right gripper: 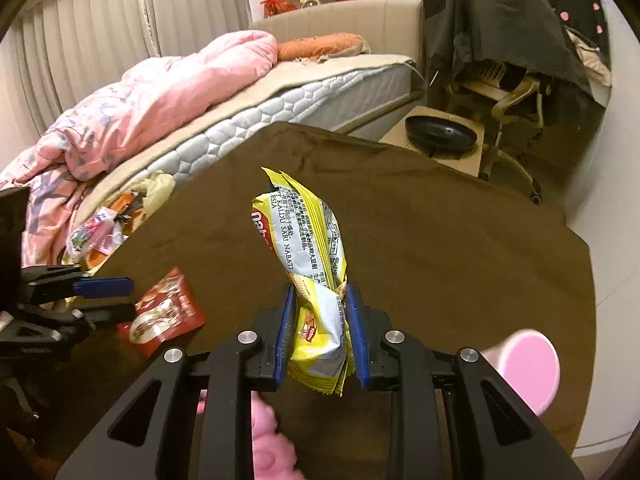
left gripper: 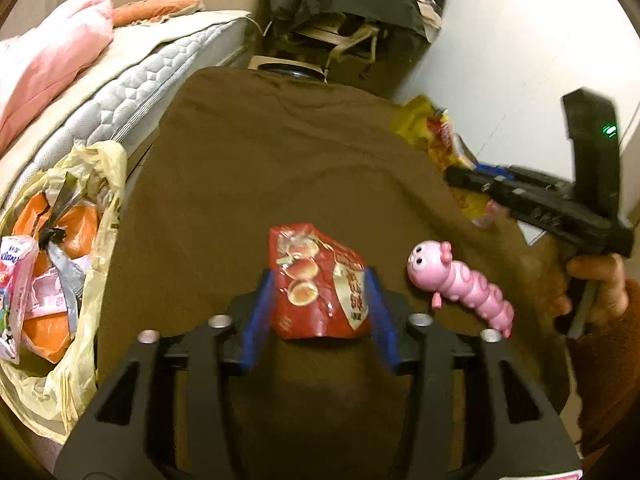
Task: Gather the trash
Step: 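Carry the red packet and yellow wrapper to the yellow bag and open both tools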
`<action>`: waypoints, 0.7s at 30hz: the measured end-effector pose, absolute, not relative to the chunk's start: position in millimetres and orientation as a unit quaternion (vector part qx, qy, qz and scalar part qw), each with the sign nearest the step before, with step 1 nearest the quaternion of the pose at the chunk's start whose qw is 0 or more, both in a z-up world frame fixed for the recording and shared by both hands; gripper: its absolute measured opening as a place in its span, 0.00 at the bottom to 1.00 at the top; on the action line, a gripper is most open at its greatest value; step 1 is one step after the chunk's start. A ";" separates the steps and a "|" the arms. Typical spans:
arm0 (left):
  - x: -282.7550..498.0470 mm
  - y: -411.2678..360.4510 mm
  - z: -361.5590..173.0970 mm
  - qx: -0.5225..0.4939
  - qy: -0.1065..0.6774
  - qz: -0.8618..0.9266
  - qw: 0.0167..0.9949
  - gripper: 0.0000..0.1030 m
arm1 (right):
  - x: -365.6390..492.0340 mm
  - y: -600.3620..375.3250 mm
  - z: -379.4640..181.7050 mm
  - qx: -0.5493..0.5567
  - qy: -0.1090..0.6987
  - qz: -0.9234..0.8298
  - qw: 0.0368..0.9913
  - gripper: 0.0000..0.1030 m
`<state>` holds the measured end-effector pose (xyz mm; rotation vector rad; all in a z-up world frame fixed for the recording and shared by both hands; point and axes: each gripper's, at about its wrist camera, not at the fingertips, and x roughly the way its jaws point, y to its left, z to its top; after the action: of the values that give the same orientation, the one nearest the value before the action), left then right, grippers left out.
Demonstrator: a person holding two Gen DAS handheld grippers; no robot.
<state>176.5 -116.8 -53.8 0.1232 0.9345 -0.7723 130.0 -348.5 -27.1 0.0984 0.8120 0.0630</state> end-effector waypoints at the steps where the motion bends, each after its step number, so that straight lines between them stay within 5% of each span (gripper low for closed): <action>1: 176.5 -119.3 -55.3 0.064 0.438 -0.358 0.822 0.46 | 125.9 -348.7 -25.6 0.048 0.392 0.028 0.918 0.24; 7: 167.7 -134.8 -65.7 0.100 0.430 -0.354 0.825 0.39 | 100.0 -348.8 -20.8 0.043 0.381 0.010 0.924 0.24; 9: 164.5 -137.1 -62.7 0.104 0.425 -0.361 0.823 0.09 | 93.8 -347.6 -19.1 0.033 0.378 0.001 0.925 0.24; 15: 156.2 -132.3 -45.7 0.100 0.410 -0.372 0.827 0.08 | 84.9 -338.1 -8.4 0.020 0.366 0.001 0.930 0.24; 16: 156.1 -130.5 -44.1 0.097 0.409 -0.373 0.827 0.10 | 83.4 -337.2 -6.7 0.020 0.364 0.001 0.931 0.24; 18: 155.3 -124.6 -42.2 0.091 0.403 -0.367 0.834 0.49 | 78.7 -335.9 -4.7 0.026 0.359 0.002 0.933 0.24; 21: 157.7 -114.9 -45.5 0.069 0.403 -0.360 0.839 0.56 | 69.6 -337.3 -6.9 0.040 0.355 0.000 0.934 0.24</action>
<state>157.7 -114.9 -45.5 0.1470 0.8520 -0.7607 69.6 -337.3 -6.9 0.0814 0.7258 -0.0005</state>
